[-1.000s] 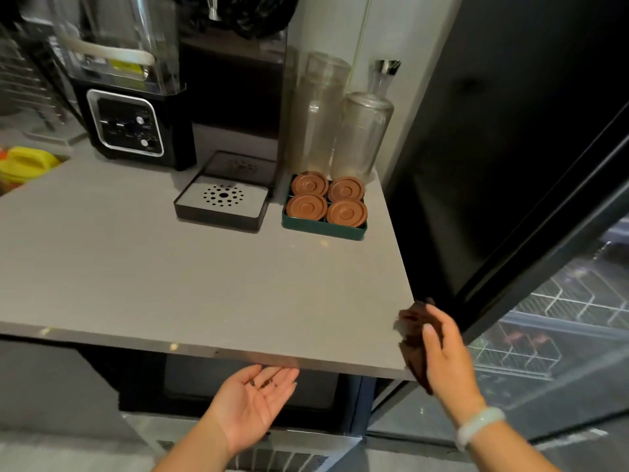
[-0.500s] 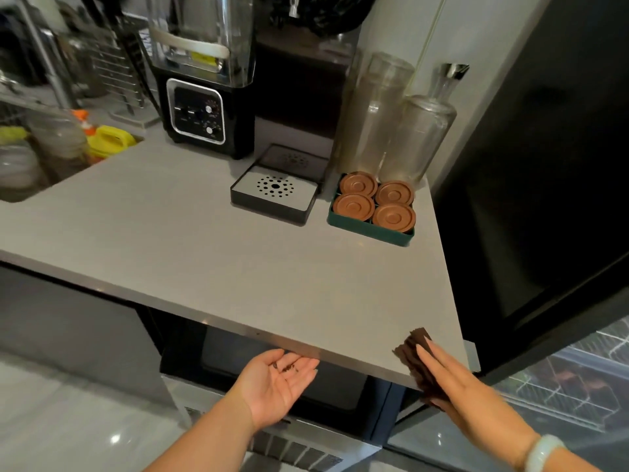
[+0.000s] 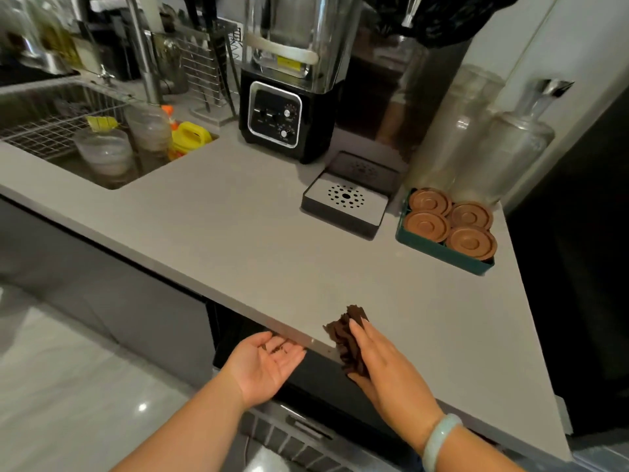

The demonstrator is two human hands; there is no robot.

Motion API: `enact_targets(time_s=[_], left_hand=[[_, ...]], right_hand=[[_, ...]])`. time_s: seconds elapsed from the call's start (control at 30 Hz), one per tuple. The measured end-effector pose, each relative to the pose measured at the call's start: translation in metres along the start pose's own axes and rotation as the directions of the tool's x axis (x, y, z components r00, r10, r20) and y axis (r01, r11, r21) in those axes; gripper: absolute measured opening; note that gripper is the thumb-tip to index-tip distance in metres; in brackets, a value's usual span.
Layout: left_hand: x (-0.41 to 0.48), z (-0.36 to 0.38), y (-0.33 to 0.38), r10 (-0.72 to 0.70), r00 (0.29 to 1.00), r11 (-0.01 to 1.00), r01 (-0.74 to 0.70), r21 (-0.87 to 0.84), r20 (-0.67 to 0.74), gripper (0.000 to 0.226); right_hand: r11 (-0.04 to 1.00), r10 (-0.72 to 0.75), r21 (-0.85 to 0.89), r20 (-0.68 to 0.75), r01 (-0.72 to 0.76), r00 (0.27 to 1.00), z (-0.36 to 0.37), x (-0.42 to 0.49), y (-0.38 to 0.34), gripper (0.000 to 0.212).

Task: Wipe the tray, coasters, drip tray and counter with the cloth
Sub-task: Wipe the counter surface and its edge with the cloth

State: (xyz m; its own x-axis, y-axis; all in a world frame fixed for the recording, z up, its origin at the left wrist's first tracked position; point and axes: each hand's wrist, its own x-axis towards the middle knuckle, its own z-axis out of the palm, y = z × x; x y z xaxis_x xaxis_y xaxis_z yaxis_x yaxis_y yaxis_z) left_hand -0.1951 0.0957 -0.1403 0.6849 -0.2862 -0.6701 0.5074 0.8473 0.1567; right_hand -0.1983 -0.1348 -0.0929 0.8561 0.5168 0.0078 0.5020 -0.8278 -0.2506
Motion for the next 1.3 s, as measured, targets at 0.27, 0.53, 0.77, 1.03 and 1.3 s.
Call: enact_targets(time_s=[0.27, 0.53, 0.77, 1.03, 1.3], left_hand=[[-0.013, -0.014, 0.063, -0.101, 0.995, 0.99, 0.102, 0.102, -0.015, 0.036], [-0.013, -0.019, 0.097, -0.206, 0.976, 0.978, 0.202, 0.052, 0.073, 0.012], [-0.026, -0.044, 0.166, -0.066, 0.998, 0.996, 0.067, 0.053, -0.021, 0.024], [-0.044, -0.075, 0.259, 0.029, 0.988, 0.987, -0.005, 0.159, -0.15, 0.035], [-0.063, -0.091, 0.333, 0.145, 0.967, 0.976, -0.105, 0.193, -0.209, 0.031]], right_hand=[[1.0, -0.003, 0.024, -0.063, 0.005, 0.998, 0.014, 0.07, -0.071, 0.079], [0.995, -0.028, 0.097, -0.038, 0.031, 0.999, 0.034, 0.135, -0.126, 0.074], [0.993, -0.07, 0.091, -0.064, 0.076, 0.995, 0.039, 0.174, -0.164, 0.074], [0.993, -0.108, 0.034, -0.17, 0.116, 0.979, 0.048, 0.22, -0.211, 0.075], [0.98, -0.163, 0.108, -0.068, 0.169, 0.984, 0.066, 0.292, -0.275, 0.066]])
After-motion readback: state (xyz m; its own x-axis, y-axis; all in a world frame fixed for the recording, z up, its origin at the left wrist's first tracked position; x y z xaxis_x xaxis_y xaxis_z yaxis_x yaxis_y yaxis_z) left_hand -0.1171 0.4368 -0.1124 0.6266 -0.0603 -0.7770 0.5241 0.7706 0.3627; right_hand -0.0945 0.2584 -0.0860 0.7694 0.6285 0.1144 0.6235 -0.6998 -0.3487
